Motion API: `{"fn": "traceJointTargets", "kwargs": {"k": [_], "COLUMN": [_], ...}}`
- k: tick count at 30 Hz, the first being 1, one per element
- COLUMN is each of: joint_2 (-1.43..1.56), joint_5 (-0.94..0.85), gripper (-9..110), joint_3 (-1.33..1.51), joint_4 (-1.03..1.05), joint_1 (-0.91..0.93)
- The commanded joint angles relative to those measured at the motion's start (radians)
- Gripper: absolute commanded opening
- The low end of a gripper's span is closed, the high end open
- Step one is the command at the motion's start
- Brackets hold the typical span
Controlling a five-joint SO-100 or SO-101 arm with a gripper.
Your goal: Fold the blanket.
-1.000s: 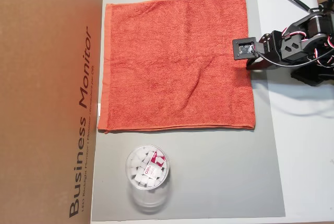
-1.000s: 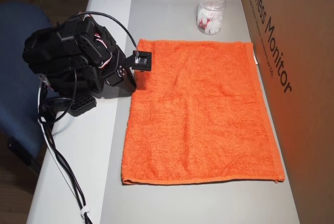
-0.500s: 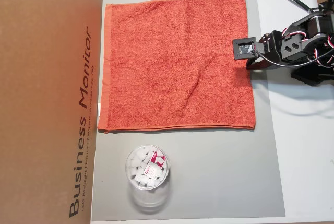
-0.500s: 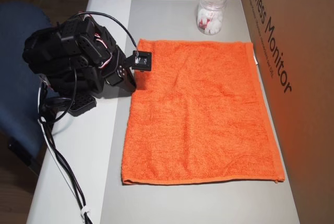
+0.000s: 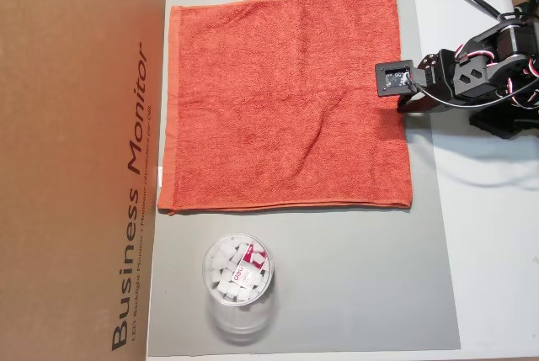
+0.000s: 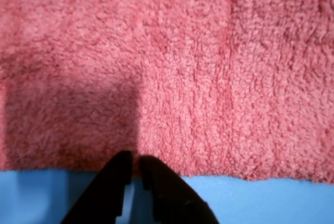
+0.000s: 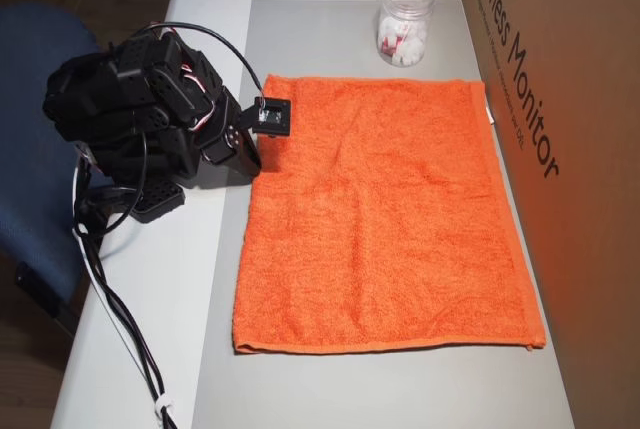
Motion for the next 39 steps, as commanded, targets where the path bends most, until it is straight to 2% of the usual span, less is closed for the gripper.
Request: {"fn": "traceJointTargets", "kwargs": {"k": [1, 21, 39], "joint_2": [0.014, -0.008, -0.354], "joint_5": [-0.008, -0.002, 0.008], "gripper": [0, 0, 0], "joint_3": [0.009, -0.063, -0.382], "joint_4": [0.006, -0.002, 0.014], "joint_1": [-0.012, 0.003, 0.005]}}
